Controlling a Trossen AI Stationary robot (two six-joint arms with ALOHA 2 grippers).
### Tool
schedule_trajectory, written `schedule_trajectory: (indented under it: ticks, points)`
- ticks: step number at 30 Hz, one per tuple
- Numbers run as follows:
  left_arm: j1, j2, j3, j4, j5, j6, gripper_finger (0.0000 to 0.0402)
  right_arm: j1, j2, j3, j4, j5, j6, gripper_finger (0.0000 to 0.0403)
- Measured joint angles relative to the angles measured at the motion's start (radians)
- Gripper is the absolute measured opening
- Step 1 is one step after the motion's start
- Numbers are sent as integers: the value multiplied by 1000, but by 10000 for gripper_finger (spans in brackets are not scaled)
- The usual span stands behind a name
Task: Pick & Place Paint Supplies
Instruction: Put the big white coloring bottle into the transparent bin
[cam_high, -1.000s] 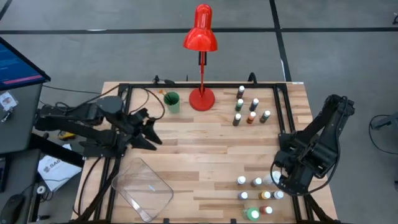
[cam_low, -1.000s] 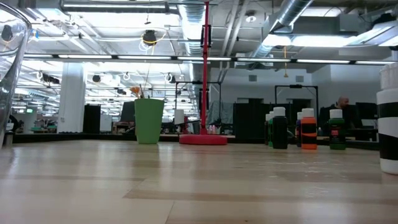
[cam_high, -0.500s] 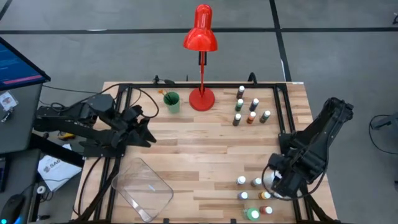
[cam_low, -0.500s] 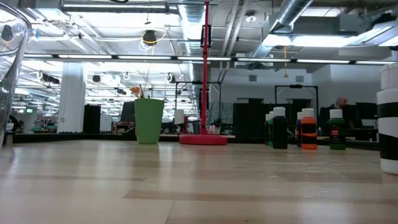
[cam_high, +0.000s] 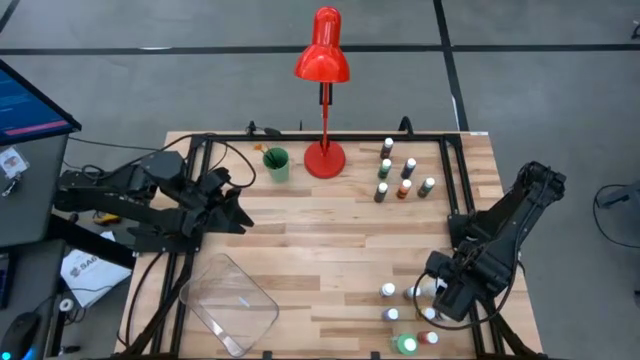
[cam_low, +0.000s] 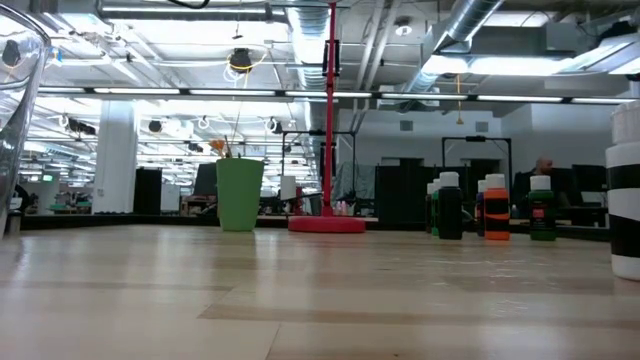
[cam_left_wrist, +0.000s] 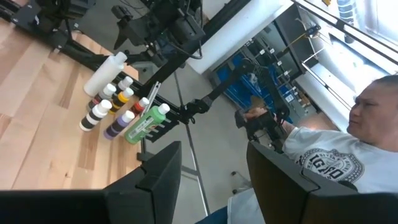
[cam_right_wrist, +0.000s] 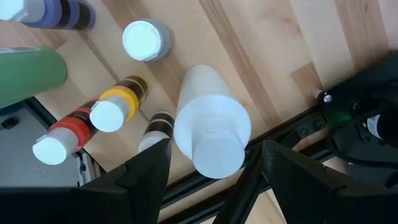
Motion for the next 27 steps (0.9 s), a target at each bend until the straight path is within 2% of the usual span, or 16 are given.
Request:
schedule_trajectory:
  ticks: [11,24,27]
  points:
    - [0,0,0,0,1,17,175,-12,0,-65,24,-77,-1,240]
    - [0,0,0,0,2,20,175,-70,-1,-64,61,-81,-103,116]
    - [0,0,0,0,2,20,175,-78,-1,-64,61,-89,-105,112]
